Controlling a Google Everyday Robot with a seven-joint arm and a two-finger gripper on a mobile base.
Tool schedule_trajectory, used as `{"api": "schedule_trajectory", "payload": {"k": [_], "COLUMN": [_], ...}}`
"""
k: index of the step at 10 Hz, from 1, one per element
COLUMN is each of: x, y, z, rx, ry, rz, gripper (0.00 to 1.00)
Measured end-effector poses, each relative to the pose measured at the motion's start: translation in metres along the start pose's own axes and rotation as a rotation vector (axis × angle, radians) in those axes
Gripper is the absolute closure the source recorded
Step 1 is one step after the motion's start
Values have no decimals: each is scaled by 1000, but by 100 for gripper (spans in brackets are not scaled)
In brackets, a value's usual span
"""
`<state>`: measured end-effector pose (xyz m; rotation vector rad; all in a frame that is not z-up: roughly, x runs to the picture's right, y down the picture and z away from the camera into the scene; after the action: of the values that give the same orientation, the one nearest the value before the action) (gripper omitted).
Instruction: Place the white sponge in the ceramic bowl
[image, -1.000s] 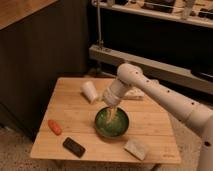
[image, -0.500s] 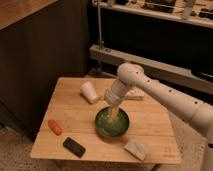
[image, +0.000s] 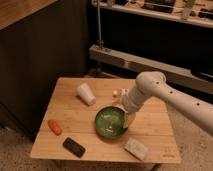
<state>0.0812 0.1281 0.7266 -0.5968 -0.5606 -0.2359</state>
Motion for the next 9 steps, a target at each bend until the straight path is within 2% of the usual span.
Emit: {"api": "schedule_trajectory", "payload": {"k": [2,5,7,9], "x": [8,11,24,35], "y": [21,53,77,93], "z": [-3,-1,-5,-2], "rx": [-1,-38,-33,-12], "ry": [6,17,37,63], "rz": [5,36,59,77], "gripper": [26,26,26,26]}}
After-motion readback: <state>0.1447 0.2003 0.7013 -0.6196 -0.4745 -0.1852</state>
